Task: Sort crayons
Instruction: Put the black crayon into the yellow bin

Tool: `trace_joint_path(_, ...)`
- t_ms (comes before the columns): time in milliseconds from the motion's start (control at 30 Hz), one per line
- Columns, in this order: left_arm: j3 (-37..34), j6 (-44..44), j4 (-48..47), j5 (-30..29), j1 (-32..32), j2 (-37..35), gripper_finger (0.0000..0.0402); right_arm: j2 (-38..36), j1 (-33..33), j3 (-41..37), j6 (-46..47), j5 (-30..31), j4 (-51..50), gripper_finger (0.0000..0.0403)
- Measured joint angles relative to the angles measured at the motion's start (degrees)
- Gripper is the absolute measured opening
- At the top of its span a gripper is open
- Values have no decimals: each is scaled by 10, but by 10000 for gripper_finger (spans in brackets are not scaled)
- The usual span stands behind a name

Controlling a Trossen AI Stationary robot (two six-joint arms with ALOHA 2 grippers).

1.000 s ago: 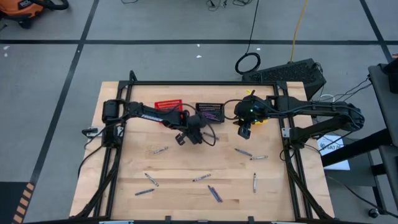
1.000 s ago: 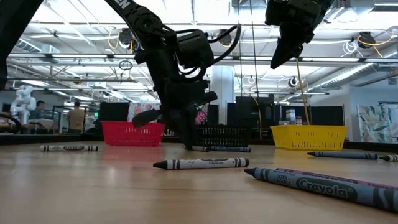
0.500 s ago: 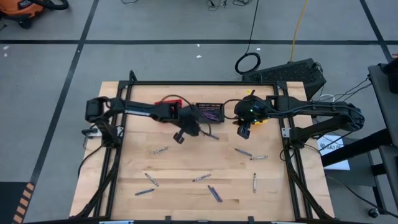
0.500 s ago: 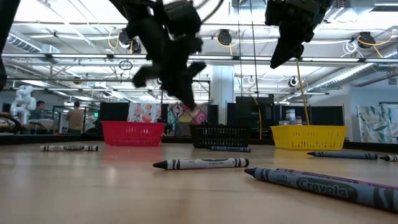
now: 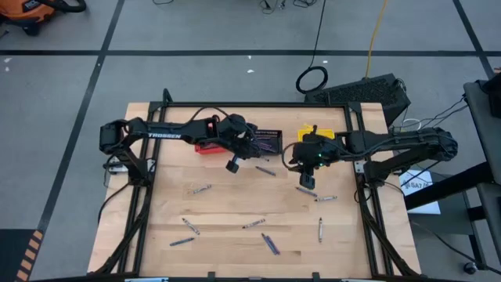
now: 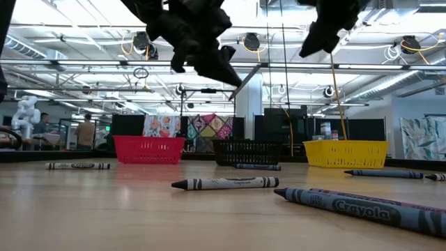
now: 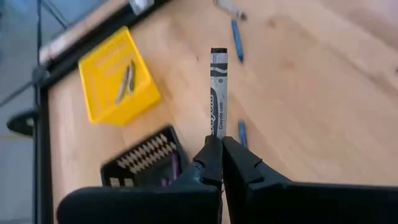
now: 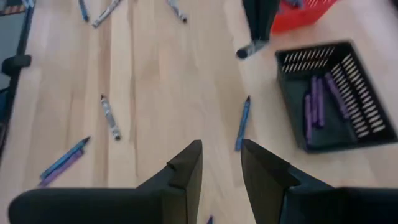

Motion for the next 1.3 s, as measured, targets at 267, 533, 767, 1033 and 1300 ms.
trace_joint_path(267,0,-33,91,37,-4,0,0,0,49,0,-13,118,7,98)
trace_joint_path(533,0,-81,180,51,-5,0,0,0,82,0,-21,210,19,98)
trace_joint_path(767,1,-90,224,53,-15,0,0,6,83,0,-68,268,91,98)
trace_joint_path(1033,1,-90,228,52,-19,0,0,19,81,0,-110,277,142,98)
trace_joint_path(1300,1,-90,230,49,-19,-1,0,23,81,0,-129,276,165,98)
